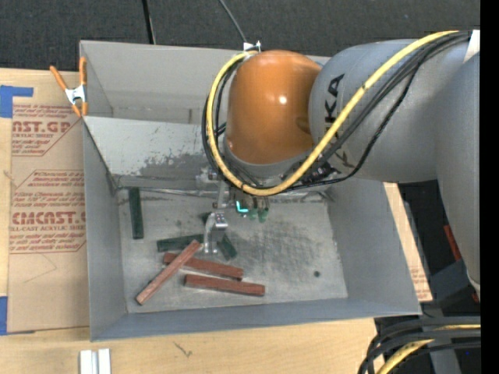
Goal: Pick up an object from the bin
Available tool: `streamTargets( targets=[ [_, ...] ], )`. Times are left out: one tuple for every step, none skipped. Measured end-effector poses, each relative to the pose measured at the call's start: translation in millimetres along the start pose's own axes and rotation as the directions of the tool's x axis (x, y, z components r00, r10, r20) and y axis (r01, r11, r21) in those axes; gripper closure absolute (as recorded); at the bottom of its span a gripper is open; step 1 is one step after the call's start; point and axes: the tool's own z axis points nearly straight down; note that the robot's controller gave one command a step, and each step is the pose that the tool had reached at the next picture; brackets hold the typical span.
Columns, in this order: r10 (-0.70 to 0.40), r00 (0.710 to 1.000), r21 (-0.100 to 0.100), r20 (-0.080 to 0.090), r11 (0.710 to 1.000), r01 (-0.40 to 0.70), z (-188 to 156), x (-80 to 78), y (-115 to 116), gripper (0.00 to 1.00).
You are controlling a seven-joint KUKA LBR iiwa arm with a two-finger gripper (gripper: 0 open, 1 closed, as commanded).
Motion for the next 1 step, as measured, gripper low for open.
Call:
streamTargets(
  targets=[
    [0.001,1.0,-0.001,0.008,1.0,-0.001,-4.0,-1.8,-0.8,0.0]
  ],
)
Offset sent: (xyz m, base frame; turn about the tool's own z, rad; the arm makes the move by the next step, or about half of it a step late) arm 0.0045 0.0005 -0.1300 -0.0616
